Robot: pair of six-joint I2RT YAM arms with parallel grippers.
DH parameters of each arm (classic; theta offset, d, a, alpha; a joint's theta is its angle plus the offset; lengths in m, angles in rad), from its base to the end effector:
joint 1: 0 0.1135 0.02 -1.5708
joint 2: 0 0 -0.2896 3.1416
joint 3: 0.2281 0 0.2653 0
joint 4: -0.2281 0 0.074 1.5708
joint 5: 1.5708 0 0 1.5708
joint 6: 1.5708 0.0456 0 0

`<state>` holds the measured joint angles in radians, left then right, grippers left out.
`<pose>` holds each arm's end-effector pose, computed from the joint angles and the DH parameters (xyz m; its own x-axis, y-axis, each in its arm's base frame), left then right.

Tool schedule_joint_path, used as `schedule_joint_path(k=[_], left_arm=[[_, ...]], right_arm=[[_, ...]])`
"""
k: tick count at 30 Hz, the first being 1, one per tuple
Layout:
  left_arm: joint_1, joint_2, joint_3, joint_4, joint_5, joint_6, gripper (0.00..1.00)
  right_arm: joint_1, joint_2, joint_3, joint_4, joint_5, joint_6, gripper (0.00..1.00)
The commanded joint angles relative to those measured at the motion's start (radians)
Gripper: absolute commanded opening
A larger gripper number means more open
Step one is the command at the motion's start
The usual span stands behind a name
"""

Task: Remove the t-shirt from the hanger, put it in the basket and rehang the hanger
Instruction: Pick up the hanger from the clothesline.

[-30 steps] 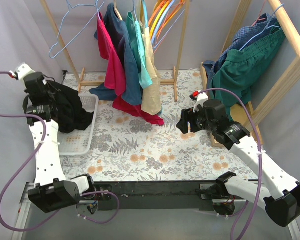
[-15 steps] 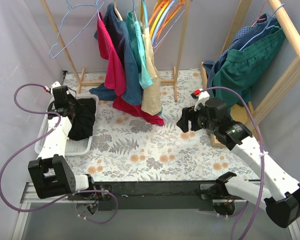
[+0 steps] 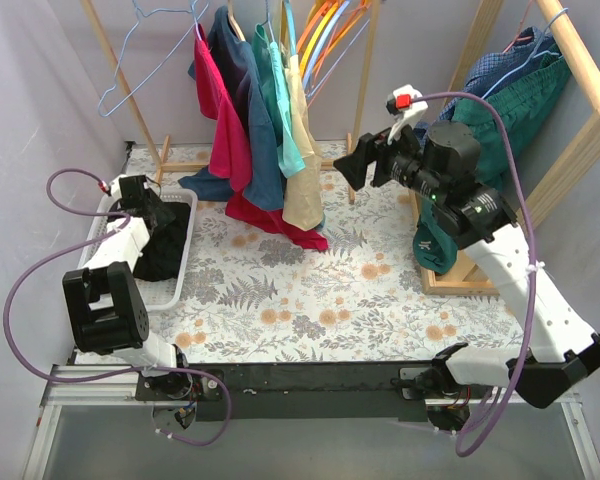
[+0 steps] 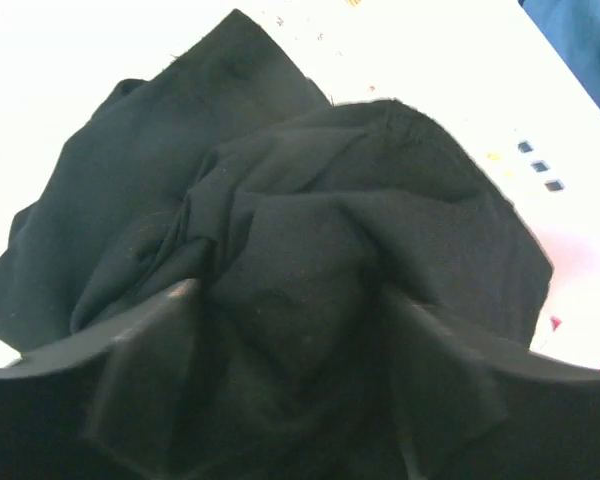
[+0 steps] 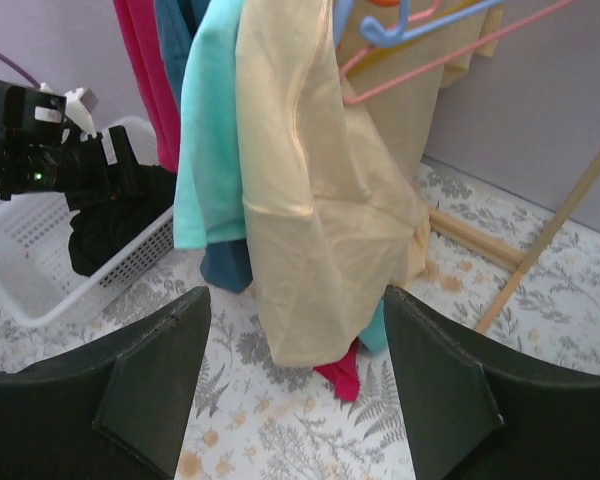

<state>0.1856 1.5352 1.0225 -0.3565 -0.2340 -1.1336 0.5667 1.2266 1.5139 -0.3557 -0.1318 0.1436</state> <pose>0.3329 0.0733 0.2380 -0.0220 -0.9008 -0.4337 -0.8184 0.2654 -0.5097 0.2263 0.1511 0.5087 -0.1491 0.0733 -0.9861 -0.6279 0.7633 0.1517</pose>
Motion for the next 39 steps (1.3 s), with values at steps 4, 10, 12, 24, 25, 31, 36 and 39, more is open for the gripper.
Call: schedule_joint_path(k=[4, 10, 12, 24, 25, 31, 36, 39], left_arm=[[-0.003, -0.111, 0.19, -0.143, 0.001, 0.077, 0.96], [-0.005, -0.15, 0.419, -0.252, 0.272, 0.147, 0.98], [-0.023, -0.142, 0.525, -0.269, 0.329, 0.149, 0.98], [-0.389, 0.025, 0.999, -0.26, 0.138, 0.123, 0.98], [-0.409, 0.029, 1.011, -0.236, 0.124, 0.104, 0.98], [-0.486, 0.039, 1.031, -0.15, -0.017, 0.086, 0.97], [-0.529, 0.106, 1.097, -0.177, -0.129, 0.115, 0.93], [-0.537, 0.149, 1.142, -0.222, -0.174, 0.117, 0.91]], right_arm=[[-0.004, 0.064, 0.086, 0.044, -0.02, -0.038, 0.77], [-0.004, -0.016, -0.078, 0.044, -0.002, -0.024, 0.77], [-0.004, -0.044, -0.139, 0.037, -0.003, -0.018, 0.77], [-0.004, -0.144, -0.403, 0.05, -0.042, 0.07, 0.76], [-0.004, -0.148, -0.417, 0.052, -0.052, 0.073, 0.75], [-0.004, -0.17, -0.489, 0.069, -0.071, 0.093, 0.74], [-0.004, -0.185, -0.511, 0.072, -0.068, 0.094, 0.74], [-0.004, -0.191, -0.518, 0.072, -0.065, 0.094, 0.74]])
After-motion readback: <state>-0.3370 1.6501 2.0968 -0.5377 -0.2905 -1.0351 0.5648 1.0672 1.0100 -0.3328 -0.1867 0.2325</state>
